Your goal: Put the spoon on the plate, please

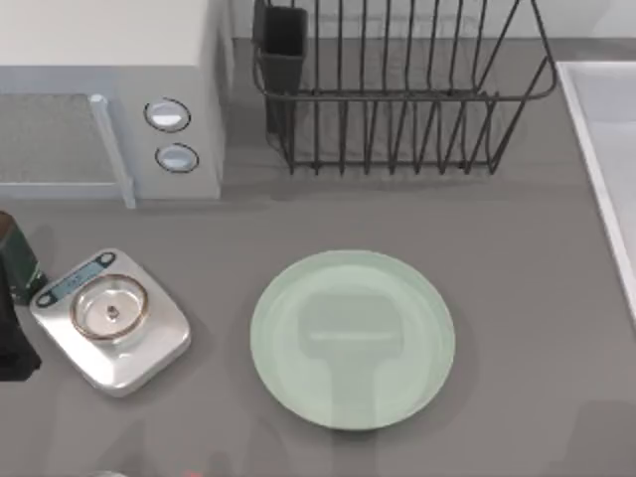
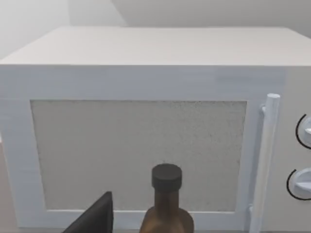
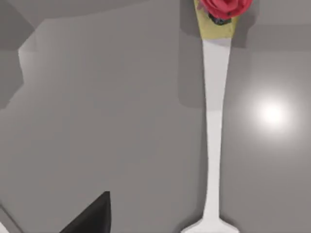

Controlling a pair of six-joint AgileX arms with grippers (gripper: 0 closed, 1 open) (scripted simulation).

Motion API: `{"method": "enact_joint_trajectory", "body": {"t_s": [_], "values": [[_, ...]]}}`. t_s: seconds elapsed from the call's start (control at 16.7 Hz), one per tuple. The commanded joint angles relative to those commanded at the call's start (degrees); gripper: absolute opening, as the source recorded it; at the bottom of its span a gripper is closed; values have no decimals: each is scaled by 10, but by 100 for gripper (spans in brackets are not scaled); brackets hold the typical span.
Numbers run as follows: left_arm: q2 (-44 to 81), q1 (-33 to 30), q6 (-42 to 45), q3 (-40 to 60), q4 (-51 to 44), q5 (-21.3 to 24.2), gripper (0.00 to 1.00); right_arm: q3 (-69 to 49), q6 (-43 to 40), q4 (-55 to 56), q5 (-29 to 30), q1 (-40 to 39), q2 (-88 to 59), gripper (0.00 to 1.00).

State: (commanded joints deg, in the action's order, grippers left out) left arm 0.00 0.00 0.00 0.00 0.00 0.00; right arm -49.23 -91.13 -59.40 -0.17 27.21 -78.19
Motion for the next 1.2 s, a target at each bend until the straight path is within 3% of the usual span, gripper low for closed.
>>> {"method": "enact_joint_trajectory", "body": {"t_s": [0.54, 1.2], "values": [[0, 0, 0, 0, 0, 0, 100, -8, -22, -4, -1, 5, -22, 100], [0, 0, 0, 0, 0, 0, 100, 129, -18, 254, -1, 4, -143, 100]]}}
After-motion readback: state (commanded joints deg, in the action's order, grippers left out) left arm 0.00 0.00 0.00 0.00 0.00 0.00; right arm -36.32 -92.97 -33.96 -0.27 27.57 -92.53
